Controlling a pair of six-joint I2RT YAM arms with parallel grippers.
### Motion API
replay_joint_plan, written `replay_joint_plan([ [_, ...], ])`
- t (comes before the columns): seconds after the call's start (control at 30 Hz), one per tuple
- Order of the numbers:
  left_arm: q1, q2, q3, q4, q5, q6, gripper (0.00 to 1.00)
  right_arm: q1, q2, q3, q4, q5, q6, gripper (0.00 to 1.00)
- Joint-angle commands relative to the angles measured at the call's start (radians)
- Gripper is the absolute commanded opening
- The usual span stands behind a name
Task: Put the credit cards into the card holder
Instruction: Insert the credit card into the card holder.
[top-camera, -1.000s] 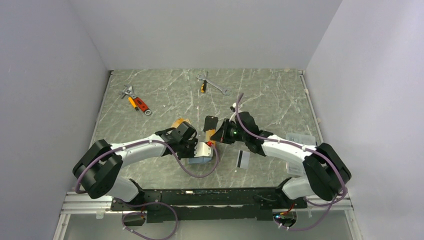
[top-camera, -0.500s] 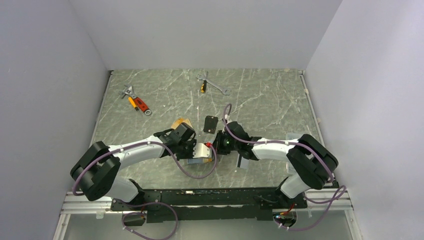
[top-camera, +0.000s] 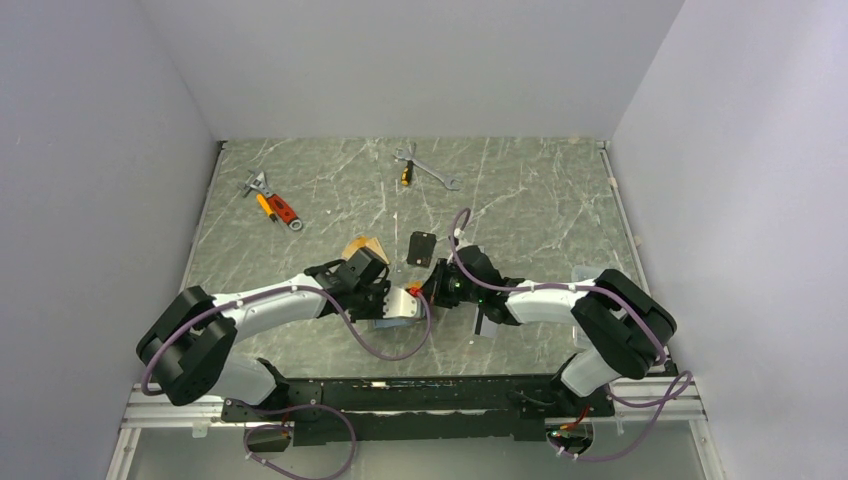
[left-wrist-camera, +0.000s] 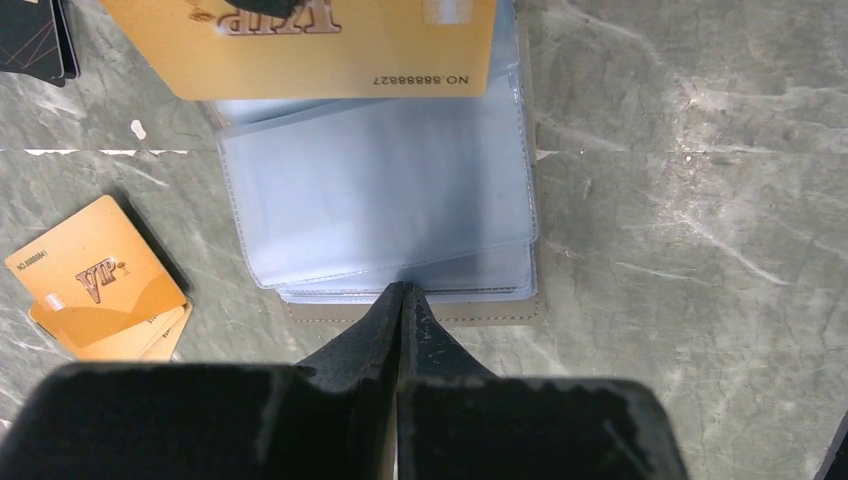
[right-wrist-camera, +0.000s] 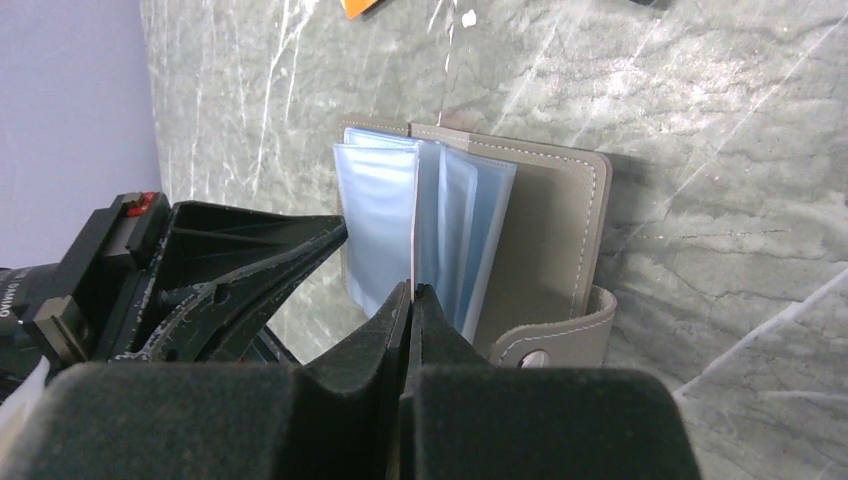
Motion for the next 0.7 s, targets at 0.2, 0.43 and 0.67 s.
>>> replay_joint_plan([
  [0.2, -0.001, -0.099, 0.064, -0.123, 0.008, 0.046, 0.06, -0.010, 0.040, 0.001, 0.104, -0.013, 0.024, 0.00],
  [0.43, -0.010, -0.121, 0.130, -0.200, 0.078, 0.114, 0.12, -0.006, 0.064, 0.015, 0.125, -0.025, 0.037, 0.00],
  [0.67, -0.045, -0.050, 0.056, -0.101, 0.035, 0.249, 0.15, -0.009, 0.084, 0.020, 0.150, -0.041, 0.056, 0.00],
])
